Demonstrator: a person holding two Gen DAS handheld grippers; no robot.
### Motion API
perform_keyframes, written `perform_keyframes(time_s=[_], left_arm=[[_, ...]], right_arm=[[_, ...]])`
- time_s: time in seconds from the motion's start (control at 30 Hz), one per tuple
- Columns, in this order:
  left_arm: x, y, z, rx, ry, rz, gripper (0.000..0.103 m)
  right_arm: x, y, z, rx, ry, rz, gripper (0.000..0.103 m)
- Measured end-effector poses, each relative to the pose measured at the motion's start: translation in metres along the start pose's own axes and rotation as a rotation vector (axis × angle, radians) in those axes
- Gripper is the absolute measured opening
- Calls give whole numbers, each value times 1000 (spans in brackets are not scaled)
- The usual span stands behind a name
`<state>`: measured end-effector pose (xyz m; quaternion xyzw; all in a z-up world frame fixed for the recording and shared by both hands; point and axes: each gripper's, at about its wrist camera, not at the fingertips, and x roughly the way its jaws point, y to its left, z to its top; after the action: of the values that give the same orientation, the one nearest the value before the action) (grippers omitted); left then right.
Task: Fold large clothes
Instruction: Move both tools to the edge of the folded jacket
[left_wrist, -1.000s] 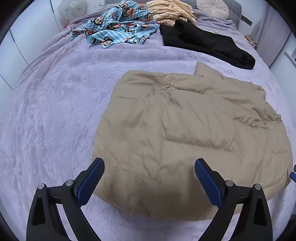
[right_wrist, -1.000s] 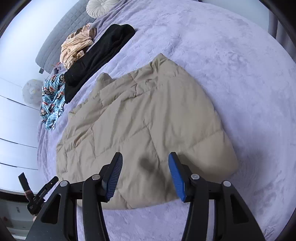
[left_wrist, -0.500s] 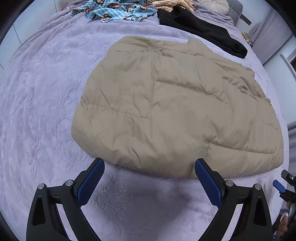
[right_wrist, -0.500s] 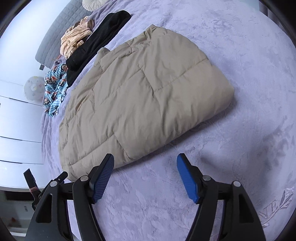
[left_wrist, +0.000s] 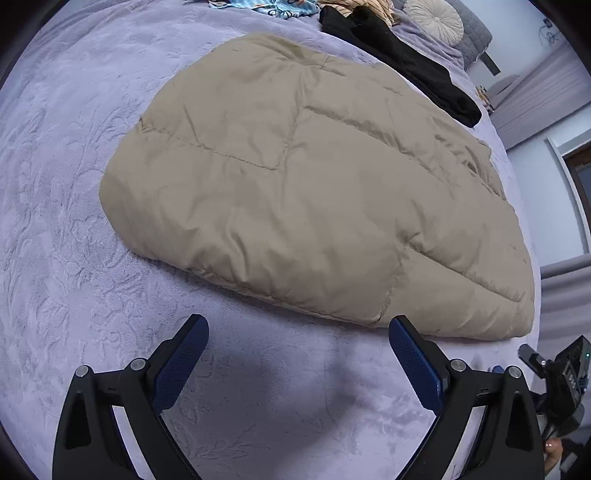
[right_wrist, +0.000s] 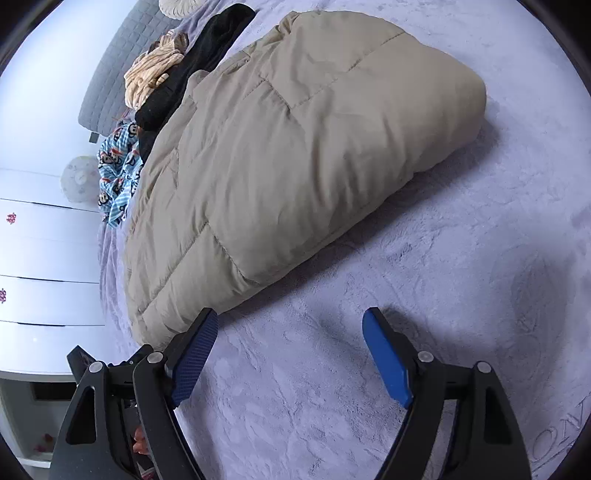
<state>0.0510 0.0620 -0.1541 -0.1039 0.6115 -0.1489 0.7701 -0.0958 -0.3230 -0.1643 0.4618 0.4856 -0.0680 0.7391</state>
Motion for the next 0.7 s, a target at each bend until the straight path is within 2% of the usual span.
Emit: perform_keyframes(time_s=[0.03, 0.07, 0.1, 0.23, 0.4, 0.57, 0.6, 0.7], left_arm=[[1, -3, 0, 9, -7, 18, 99], [2, -4, 1, 16, -6, 22, 99], [3, -6, 2, 19, -3, 19, 99], [6, -6, 3, 2, 7, 13, 99], [11, 1, 6, -74, 25, -68, 99], [8, 16, 12, -165, -5, -123, 99], [6, 19, 14, -181, -28, -145, 102], [-1, 23, 18, -202, -88, -181, 102]], right_arm=[[0, 1, 0, -4, -2, 5, 88], [0, 2, 1, -7, -3, 12, 99], [0, 2, 3, -8, -7, 18, 103], [0, 2, 6, 9, -17, 47, 103], [4, -3, 9, 41, -16, 75, 103], [9, -11, 18, 94, -3, 122, 103], [10, -12, 20, 106, -3, 134, 103], [11, -15, 23, 122, -11, 154, 103]])
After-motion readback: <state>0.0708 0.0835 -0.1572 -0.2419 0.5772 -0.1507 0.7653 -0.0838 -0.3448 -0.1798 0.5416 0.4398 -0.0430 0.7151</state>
